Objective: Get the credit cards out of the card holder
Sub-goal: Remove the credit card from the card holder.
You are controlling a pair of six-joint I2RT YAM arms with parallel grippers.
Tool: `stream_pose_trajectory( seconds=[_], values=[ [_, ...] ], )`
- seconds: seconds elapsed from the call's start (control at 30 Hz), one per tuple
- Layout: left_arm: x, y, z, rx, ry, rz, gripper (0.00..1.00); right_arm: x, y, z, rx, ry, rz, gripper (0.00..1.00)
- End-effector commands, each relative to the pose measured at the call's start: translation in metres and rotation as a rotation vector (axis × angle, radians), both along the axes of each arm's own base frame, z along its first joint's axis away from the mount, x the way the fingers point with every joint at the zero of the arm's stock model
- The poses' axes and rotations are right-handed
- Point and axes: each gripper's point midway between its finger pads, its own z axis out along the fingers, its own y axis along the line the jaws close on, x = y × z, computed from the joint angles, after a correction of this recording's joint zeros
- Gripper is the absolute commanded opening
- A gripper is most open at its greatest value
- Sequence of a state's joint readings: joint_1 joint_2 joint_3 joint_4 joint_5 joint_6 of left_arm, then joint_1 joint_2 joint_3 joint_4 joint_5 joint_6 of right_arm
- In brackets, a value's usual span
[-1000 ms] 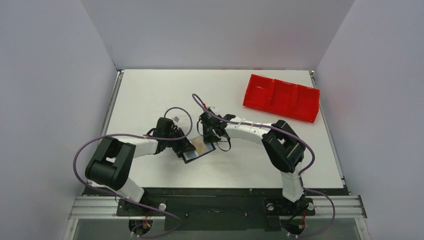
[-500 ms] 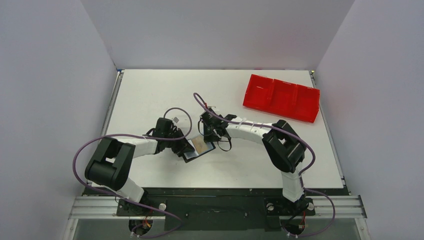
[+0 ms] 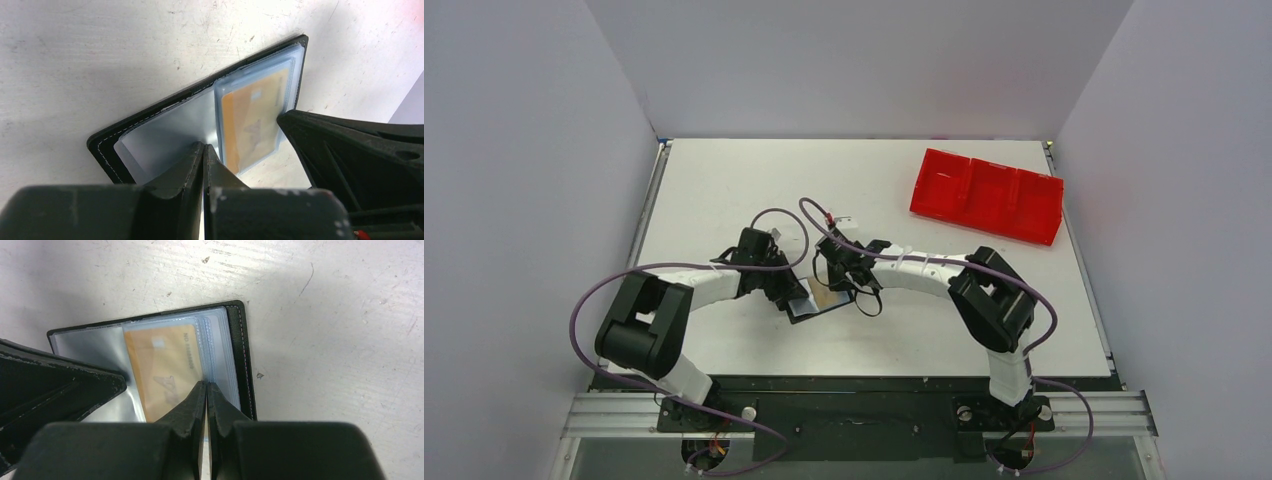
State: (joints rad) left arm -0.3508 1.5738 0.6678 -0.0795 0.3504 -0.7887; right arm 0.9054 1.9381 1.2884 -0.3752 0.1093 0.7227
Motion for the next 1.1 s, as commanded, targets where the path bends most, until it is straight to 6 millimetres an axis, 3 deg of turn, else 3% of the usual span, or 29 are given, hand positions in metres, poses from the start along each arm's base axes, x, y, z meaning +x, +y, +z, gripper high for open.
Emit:
stream_pose_trajectory(
  seconds=[0.0, 0.23, 0.5, 0.8, 1.07],
  values=[
    [0.003, 0.016, -0.017, 0.112, 0.018, 0.006, 0.00, -0.039, -0.043, -0.040, -0.238, 0.131, 0.040, 0.00],
    [0.004, 0.010, -0.021, 0.097, 0.019, -0.014, 0.00, -0.036, -0.025, -0.028, -0.179, 0.130, 0.073, 0.00],
    [0.000, 0.005, -0.024, 0.078, 0.035, -0.026, 0.00, -0.040, -0.012, -0.034, -0.146, 0.163, 0.116, 0.00],
    [-0.003, 0.004, -0.027, 0.069, 0.047, -0.032, 0.00, -0.041, 0.010, -0.027, -0.038, 0.188, 0.159, 0.00],
    [-0.005, 0.002, -0.029, 0.059, 0.058, -0.034, 0.00, -0.042, 0.015, -0.027, 0.023, 0.210, 0.176, 0.00]
  ],
)
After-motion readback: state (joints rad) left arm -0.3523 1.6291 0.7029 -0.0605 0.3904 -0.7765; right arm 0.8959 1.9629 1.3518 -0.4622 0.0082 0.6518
